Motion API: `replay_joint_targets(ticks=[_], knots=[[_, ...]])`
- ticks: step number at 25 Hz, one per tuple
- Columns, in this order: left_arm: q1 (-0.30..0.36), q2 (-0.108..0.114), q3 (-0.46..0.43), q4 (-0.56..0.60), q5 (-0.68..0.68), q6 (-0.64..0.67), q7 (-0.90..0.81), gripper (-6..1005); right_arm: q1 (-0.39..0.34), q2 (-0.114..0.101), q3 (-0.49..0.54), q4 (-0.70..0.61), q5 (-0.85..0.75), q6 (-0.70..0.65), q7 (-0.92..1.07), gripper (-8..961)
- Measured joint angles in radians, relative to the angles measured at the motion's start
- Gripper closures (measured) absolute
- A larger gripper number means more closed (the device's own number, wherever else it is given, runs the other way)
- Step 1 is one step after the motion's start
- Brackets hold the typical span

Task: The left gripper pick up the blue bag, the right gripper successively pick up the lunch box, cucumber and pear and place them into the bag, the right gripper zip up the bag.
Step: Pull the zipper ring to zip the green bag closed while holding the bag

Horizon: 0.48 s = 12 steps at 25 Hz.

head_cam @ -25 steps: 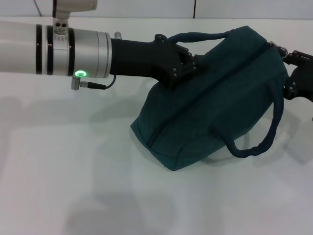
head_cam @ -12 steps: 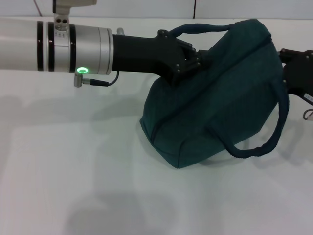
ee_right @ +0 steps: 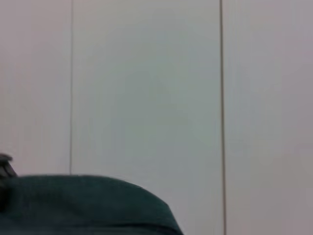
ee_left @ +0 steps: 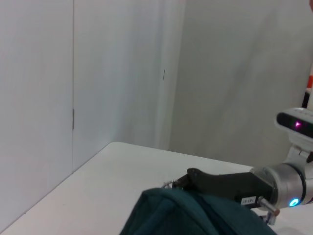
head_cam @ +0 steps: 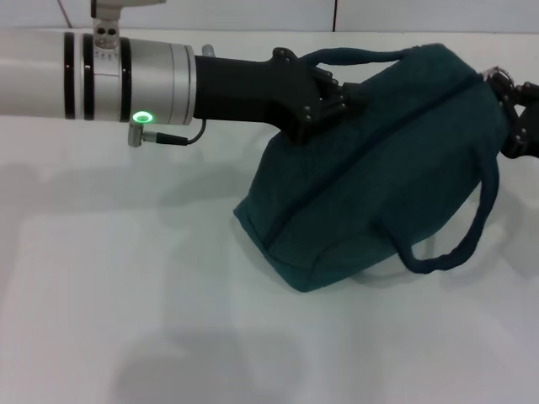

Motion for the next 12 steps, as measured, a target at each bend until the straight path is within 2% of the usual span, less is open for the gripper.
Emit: replay_joint_targets(ticks=[12], knots=[[-0.007,0.001,-0.015,-0.001,0.000,-0.004,0.000,950,-0.003,0.000,0.002,0.019,0.016,0.100,0.008,921]])
